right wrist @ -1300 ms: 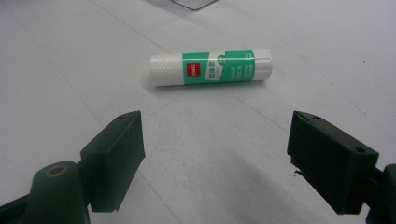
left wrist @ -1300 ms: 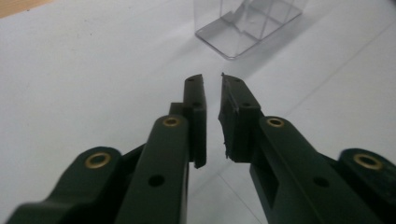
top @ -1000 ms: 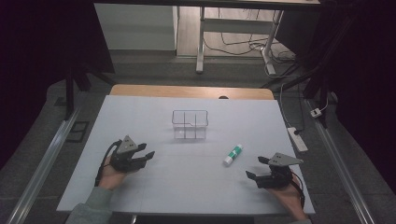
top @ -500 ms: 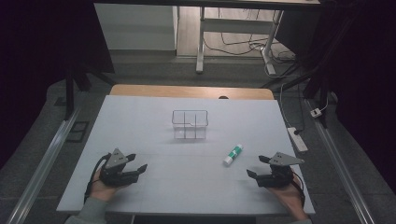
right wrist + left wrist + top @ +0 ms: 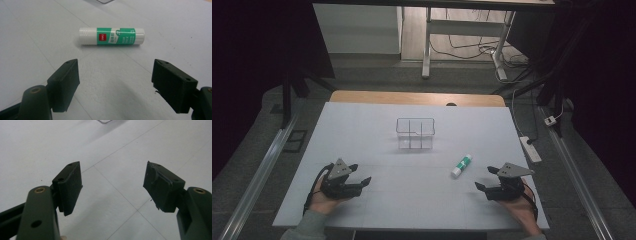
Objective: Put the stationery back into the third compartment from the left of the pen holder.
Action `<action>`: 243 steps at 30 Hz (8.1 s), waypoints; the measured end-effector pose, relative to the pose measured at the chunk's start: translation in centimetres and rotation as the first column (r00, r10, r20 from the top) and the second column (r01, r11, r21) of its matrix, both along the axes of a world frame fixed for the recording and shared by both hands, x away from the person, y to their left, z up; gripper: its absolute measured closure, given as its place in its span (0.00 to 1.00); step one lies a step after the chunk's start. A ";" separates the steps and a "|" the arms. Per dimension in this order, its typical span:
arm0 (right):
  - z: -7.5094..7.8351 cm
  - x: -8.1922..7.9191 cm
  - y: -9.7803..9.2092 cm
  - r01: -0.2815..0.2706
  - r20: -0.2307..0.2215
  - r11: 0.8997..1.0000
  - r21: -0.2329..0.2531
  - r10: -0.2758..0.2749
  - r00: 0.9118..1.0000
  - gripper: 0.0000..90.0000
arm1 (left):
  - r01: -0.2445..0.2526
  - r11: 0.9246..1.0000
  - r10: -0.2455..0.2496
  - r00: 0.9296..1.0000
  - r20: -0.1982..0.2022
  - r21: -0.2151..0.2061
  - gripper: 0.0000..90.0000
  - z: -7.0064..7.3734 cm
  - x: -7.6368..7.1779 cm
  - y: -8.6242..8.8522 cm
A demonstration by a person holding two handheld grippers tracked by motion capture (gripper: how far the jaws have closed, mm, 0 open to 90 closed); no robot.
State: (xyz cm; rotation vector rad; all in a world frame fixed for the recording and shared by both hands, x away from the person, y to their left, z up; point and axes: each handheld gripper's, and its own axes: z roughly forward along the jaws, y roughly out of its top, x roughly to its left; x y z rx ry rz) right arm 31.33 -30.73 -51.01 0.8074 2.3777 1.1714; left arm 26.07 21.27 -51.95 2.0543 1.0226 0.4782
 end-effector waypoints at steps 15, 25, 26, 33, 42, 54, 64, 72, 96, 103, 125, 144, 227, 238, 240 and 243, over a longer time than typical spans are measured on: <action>1.8 1.5 0.8 -0.050 0.014 0.999 -0.012 0.050 0.999 0.26 | 0.011 1.000 -0.011 1.000 -0.012 0.029 0.32 -0.2 0.3 0.2; 2.7 2.7 2.8 -0.151 0.009 0.977 -0.153 0.155 0.988 0.31 | 0.006 1.000 -0.005 1.000 -0.016 0.027 0.32 -0.3 0.4 0.4; 2.8 2.9 2.9 -0.166 0.010 0.974 -0.157 0.169 0.986 0.32 | 0.006 1.000 -0.006 1.000 -0.016 0.026 0.32 -0.3 0.4 0.3; 3.0 3.7 3.5 -0.182 0.013 0.967 -0.177 0.187 0.982 0.31 | 0.004 0.999 -0.003 1.000 -0.023 0.045 0.32 -0.5 0.5 0.4; 3.6 4.8 3.9 -0.231 0.001 0.954 -0.190 0.236 0.972 0.29 | 0.002 0.999 -0.001 1.000 -0.026 0.047 0.32 -0.5 0.6 0.5; 4.2 5.6 5.0 -0.301 -0.007 0.918 -0.260 0.310 0.951 0.32 | 0.006 0.999 -0.005 1.000 -0.024 0.049 0.32 -0.5 0.5 0.4; 4.1 6.3 6.6 -0.383 -0.038 0.860 -0.337 0.395 0.918 0.32 | 0.005 0.999 -0.003 1.000 -0.025 0.053 0.32 -0.5 0.5 0.4; 3.9 6.6 7.7 -0.469 -0.080 0.788 -0.399 0.479 0.874 0.33 | 0.002 0.998 -0.001 1.000 -0.025 0.055 0.32 -0.5 0.5 0.5; 3.0 7.5 10.3 -0.591 -0.209 0.631 -0.502 0.575 0.791 0.33 | 0.006 0.998 -0.003 0.999 -0.036 0.067 0.32 -0.7 0.6 0.4; 2.4 8.1 10.4 -0.604 -0.235 0.600 -0.525 0.580 0.780 0.37 | 0.010 0.998 -0.008 0.999 -0.037 0.054 0.31 -0.6 0.6 0.4; 1.4 8.3 10.6 -0.674 -0.276 0.526 -0.519 0.643 0.714 0.72 | 0.012 0.998 -0.010 0.999 -0.039 0.055 0.31 -0.6 0.6 0.5; 4.6 8.0 9.2 -0.544 -0.063 0.731 -0.412 0.573 0.817 0.72 | 0.011 0.999 -0.009 0.999 -0.044 0.030 0.31 -0.6 0.5 0.7; 10.2 9.4 11.7 -0.197 0.171 0.953 0.229 0.160 0.972 0.72 | 0.016 0.999 -0.015 0.999 -0.037 0.033 0.31 -0.6 0.6 0.6; 10.9 10.2 13.2 -0.182 0.186 0.954 0.237 0.140 0.973 0.72 | 0.016 0.999 -0.015 0.999 -0.037 0.032 0.31 -0.6 0.6 0.6; 10.9 10.4 13.4 -0.181 0.189 0.953 0.244 0.136 0.972 0.72 | 0.015 0.999 -0.013 0.999 -0.038 0.032 0.31 -0.6 0.6 0.7; 10.8 10.9 13.7 -0.170 0.181 0.952 0.254 0.126 0.975 0.72 | 0.015 0.999 -0.014 0.999 -0.038 0.032 0.31 -0.6 0.6 0.6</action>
